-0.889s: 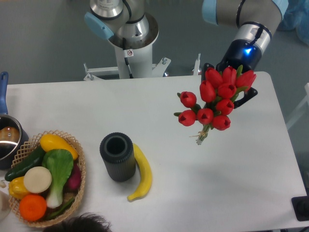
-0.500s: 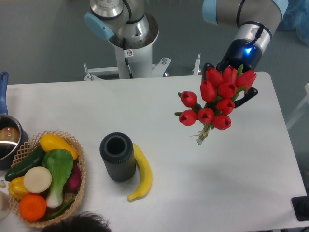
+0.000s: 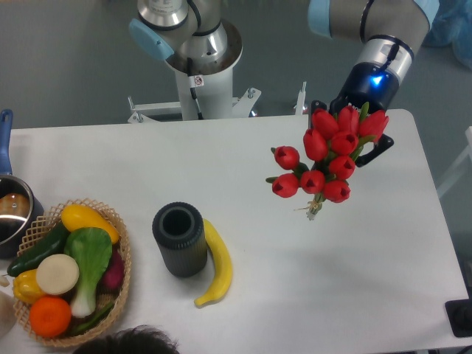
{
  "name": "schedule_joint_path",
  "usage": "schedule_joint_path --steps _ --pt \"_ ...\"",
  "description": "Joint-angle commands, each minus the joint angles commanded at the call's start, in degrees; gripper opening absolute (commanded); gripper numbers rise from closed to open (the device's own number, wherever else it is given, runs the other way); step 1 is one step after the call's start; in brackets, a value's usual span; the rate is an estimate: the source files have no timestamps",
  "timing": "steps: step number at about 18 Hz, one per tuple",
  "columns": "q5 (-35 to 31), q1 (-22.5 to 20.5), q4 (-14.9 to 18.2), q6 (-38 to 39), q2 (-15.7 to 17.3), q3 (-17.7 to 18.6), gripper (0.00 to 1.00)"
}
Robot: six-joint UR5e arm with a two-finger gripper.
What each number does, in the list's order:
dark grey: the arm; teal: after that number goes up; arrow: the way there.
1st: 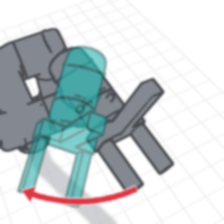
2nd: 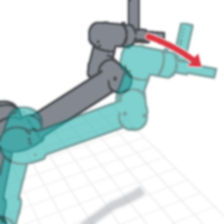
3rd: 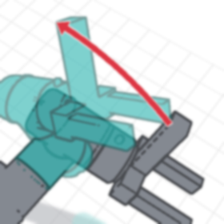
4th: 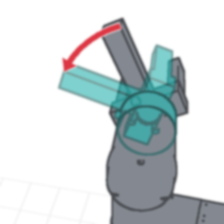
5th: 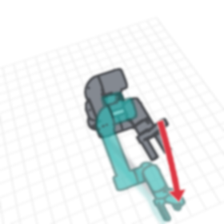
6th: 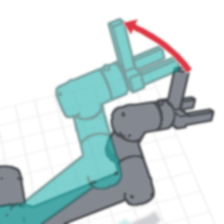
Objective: Place the flowers on the table
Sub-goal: 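Hold the red tulip bunch in the gripper above the table, then lower the held red tulips toward the table beside the banana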
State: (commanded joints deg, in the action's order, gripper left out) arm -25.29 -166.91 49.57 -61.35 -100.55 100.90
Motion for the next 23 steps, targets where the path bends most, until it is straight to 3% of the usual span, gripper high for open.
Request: schedule_joint_path --steps 11,13,23 --pt "-26.19 4.13 0.35 -0.88 1.84 0.00 0.38" --pt "-30.59 4.83 0.26 -1.23 1.50 0.26 0.34" --pt "-35.17 6.94 0.26 -5.62 -3.07 0.09 0.35"
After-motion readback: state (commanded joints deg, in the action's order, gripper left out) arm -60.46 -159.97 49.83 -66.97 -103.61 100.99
